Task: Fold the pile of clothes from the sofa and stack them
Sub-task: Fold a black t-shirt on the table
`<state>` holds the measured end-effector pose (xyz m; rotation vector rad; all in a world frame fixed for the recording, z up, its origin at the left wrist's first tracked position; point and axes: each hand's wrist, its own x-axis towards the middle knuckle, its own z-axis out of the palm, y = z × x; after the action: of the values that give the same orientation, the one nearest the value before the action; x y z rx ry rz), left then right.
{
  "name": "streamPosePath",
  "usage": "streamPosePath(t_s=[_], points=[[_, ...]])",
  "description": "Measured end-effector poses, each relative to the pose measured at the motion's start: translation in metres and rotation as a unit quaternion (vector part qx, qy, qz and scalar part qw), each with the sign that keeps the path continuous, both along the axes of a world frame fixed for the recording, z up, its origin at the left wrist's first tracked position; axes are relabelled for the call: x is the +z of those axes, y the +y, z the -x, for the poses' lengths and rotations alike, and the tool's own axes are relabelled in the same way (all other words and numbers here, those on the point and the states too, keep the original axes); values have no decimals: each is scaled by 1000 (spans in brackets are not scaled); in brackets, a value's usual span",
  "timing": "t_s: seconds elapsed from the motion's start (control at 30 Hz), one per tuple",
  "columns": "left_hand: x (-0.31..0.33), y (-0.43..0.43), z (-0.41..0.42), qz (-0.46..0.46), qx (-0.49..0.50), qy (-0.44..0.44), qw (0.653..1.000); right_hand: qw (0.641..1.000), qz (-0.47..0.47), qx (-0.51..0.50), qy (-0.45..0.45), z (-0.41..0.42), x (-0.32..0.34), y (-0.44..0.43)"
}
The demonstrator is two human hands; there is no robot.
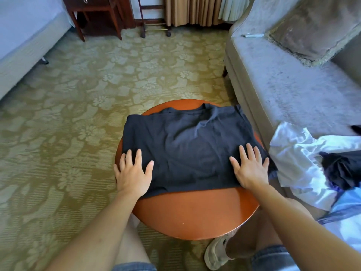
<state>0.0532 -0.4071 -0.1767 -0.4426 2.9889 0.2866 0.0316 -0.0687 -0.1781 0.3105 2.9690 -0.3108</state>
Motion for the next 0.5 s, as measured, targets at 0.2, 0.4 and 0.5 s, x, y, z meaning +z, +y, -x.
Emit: streamPosePath(t_s=[0.2, 0.4, 0.5], points=[[20, 1, 34, -8, 20, 78, 997, 996, 13, 10, 91, 36, 27, -10], [45, 10, 137, -59, -66, 96, 991, 989, 85, 62, 99, 139, 43, -29], [38, 5, 179, -68, -85, 64, 992, 992, 82, 75, 57, 177, 37, -29]])
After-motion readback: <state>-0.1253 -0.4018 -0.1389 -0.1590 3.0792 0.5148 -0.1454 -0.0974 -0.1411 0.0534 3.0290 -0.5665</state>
